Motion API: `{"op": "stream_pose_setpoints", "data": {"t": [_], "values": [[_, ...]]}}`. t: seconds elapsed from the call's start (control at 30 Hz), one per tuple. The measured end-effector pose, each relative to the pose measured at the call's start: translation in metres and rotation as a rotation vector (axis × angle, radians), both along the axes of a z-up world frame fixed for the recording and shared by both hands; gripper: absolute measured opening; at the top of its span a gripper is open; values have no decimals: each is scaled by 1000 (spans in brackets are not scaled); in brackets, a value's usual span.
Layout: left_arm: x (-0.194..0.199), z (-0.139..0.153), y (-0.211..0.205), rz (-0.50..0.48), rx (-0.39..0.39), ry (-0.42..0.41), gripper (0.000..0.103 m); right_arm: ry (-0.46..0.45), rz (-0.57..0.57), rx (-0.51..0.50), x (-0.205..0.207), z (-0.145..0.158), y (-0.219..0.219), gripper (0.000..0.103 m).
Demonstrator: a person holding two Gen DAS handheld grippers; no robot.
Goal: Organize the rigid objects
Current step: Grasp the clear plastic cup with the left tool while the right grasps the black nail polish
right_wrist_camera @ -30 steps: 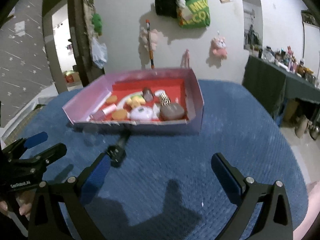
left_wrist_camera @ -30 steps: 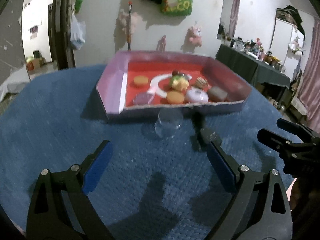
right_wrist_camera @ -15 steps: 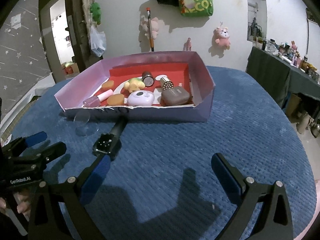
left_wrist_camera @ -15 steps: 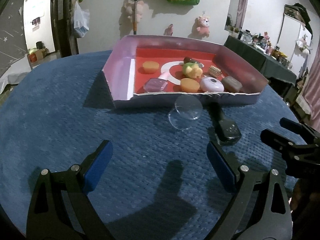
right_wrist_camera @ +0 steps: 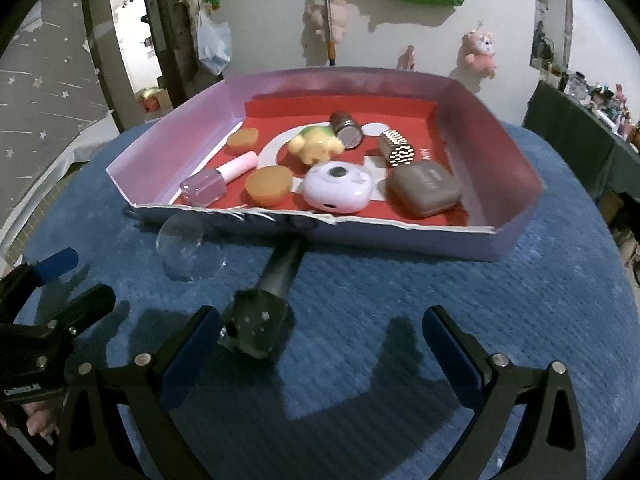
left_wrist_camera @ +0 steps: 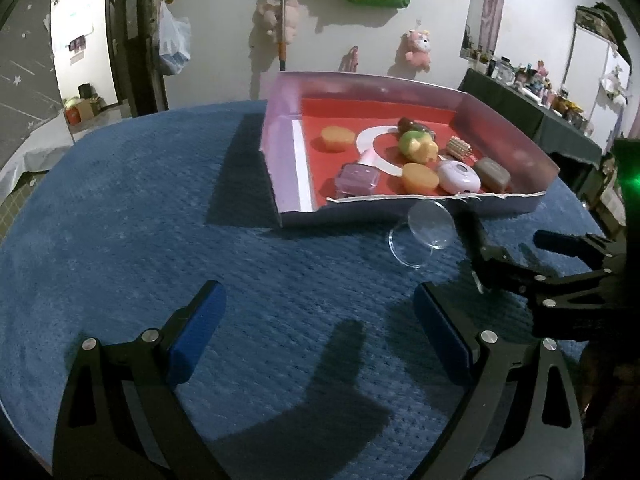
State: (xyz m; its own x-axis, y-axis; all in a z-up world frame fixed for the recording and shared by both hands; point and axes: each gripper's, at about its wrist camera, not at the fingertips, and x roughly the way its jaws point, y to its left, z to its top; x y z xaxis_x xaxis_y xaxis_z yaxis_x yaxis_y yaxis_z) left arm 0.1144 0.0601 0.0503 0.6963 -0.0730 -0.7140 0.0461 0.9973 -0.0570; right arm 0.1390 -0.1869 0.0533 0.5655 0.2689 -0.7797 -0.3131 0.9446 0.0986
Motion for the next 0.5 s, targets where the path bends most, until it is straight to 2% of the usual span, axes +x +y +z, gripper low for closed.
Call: {"op": "stream_pose_setpoints", "data": {"t": [0.2, 0.3, 0.37, 0.5], "values": [[10, 2, -6, -21, 18, 0, 96, 27, 25, -7, 2, -4, 6, 103], [15, 3, -12, -45, 17, 5, 96, 35, 27, -59, 4, -9, 7, 103], [17, 3, -17, -61, 20, 12, 96, 46, 26, -36, 4, -10, -1, 103], [24, 0, -30, -113, 28, 34, 96, 16, 1, -66, 0, -5, -22, 103]]}}
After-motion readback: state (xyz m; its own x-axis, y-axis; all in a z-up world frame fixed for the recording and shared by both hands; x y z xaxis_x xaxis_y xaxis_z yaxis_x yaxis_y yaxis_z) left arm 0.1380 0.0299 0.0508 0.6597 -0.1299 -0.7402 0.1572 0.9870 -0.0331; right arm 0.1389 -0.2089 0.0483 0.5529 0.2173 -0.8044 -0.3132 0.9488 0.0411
